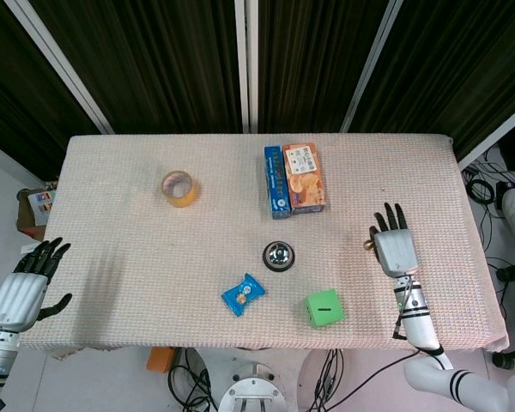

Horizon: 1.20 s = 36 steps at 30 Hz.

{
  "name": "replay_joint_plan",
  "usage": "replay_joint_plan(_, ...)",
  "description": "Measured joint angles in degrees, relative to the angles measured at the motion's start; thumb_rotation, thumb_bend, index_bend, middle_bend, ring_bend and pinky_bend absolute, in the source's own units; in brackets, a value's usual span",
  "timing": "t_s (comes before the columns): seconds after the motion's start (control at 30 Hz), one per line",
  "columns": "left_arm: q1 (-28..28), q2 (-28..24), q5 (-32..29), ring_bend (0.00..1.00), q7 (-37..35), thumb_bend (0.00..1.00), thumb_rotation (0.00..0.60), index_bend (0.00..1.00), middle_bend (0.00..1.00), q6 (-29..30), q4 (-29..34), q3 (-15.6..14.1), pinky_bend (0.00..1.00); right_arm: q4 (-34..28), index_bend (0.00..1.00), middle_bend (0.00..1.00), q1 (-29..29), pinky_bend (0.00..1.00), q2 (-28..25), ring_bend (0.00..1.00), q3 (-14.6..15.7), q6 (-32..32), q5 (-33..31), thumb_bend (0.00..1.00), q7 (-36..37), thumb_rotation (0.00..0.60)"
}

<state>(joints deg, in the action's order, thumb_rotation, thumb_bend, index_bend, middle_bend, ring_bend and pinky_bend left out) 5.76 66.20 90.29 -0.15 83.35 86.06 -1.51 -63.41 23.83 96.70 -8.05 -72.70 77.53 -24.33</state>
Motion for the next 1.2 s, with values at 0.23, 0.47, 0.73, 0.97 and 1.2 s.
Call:
replay_joint_plan(0.23, 0.11, 0.15, 0.09, 0.02, -0.05, 0.25, 0.600, 0.08, 0.04, -0.07, -0.08, 0.00, 0.18, -0.03, 0.90, 0.22, -0.32, 0.00, -0.10, 0.00, 0.72, 1.31, -0.36, 0.44, 0.00, 0.600)
replay_joint_plan(0.47, -0.07, 0.21, -0.11, 0.02, -0.27, 0.25, 0.600, 0.08, 0.04, 0.02, -0.34, -0.06, 0.18, 0.68, 0.90, 0.22, -0.41, 0.00, 0.33, 0.00, 0.87, 1.65, -0.39, 0.44, 0.43, 0.600)
replay_joint_plan(0.73, -0.06, 0.31, -0.10, 0.02, -0.31, 0.25, 0.600, 0.08, 0.04, 0.01, -0.36, -0.06, 0.18, 0.86, 0.80, 0.20, -0.54, 0.00, 0.40, 0.00, 0.92, 2.32, -0.81, 0.40, 0.55, 0.600)
replay_joint_plan(0.97, -0.12, 0.28, -0.02, 0.02, -0.27, 0.25, 0.600, 0.08, 0.04, 0.19, -0.31, -0.06, 0.18, -0.48, 0.38, 0.14, -0.67, 0.00, -0.62, 0.00, 1.13, 3.06, -1.01, 0.26, 0.66, 0.600)
replay_joint_plan(1.2, -0.16, 0.43, 0.10, 0.02, -0.14, 0.25, 0.600, 0.08, 0.04, 0.28, -0.32, -0.12, 0.18, -2.76, 0.03, 0.05, -0.95, 0.00, -2.18, 0.00, 1.20, 3.91, -1.75, 0.18, 0.51, 0.600)
